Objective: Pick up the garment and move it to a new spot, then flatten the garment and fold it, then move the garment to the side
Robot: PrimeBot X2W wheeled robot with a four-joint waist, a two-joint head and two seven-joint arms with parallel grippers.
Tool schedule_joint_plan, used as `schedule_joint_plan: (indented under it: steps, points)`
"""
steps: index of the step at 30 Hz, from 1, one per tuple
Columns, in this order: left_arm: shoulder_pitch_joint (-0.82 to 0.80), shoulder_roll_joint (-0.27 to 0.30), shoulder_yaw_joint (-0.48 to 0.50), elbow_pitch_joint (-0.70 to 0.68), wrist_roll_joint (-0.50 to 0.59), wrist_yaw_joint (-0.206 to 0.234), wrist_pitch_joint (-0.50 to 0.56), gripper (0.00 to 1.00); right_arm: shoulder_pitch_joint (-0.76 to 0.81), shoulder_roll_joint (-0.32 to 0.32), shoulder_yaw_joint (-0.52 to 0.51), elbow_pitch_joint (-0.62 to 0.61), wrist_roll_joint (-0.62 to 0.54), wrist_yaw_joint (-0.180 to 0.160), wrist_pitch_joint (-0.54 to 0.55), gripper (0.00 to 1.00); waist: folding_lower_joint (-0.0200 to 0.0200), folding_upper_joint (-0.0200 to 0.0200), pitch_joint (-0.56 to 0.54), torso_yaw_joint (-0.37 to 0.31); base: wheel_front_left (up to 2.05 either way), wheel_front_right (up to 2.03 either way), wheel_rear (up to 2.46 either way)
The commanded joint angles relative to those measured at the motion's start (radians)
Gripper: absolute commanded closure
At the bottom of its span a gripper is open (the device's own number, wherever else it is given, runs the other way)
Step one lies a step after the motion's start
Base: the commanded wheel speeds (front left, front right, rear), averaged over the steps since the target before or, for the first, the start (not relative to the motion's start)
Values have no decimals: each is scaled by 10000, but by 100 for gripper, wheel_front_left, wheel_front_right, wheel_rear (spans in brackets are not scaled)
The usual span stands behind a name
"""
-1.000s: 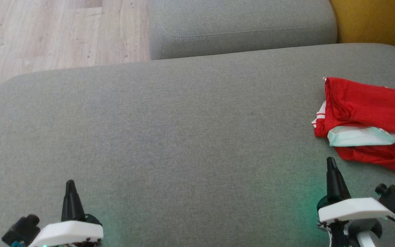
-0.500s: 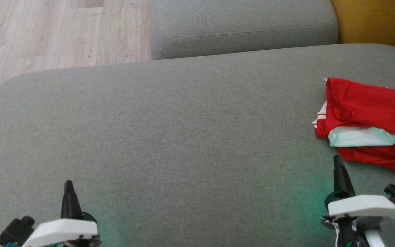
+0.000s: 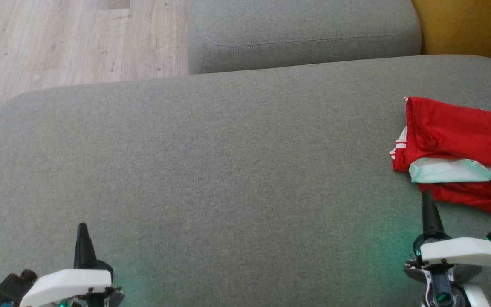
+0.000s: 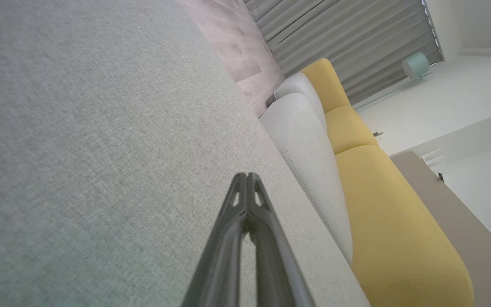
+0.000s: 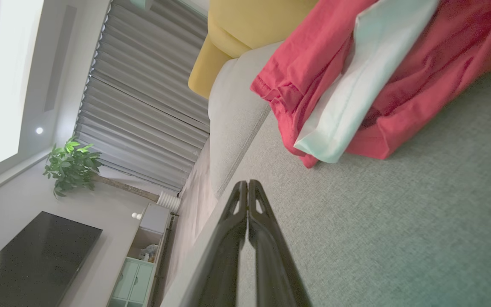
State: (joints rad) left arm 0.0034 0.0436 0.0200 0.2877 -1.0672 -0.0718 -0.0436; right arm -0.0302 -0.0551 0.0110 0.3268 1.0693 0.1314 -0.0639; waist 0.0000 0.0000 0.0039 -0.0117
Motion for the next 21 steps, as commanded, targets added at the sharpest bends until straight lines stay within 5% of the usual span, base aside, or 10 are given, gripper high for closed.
schedule_joint_plan:
  steps: [1,21]
  points:
    - [-575,44,288,-348,-306,-95,103,100,-509,-154,12,-393,349,-4,76,100,0,0,0,5,0,0,0]
    - [-787,53,544,-378,-2313,-289,680,100,-604,-153,-374,-567,2422,-6,655,100,0,0,-3,49,0,0,0]
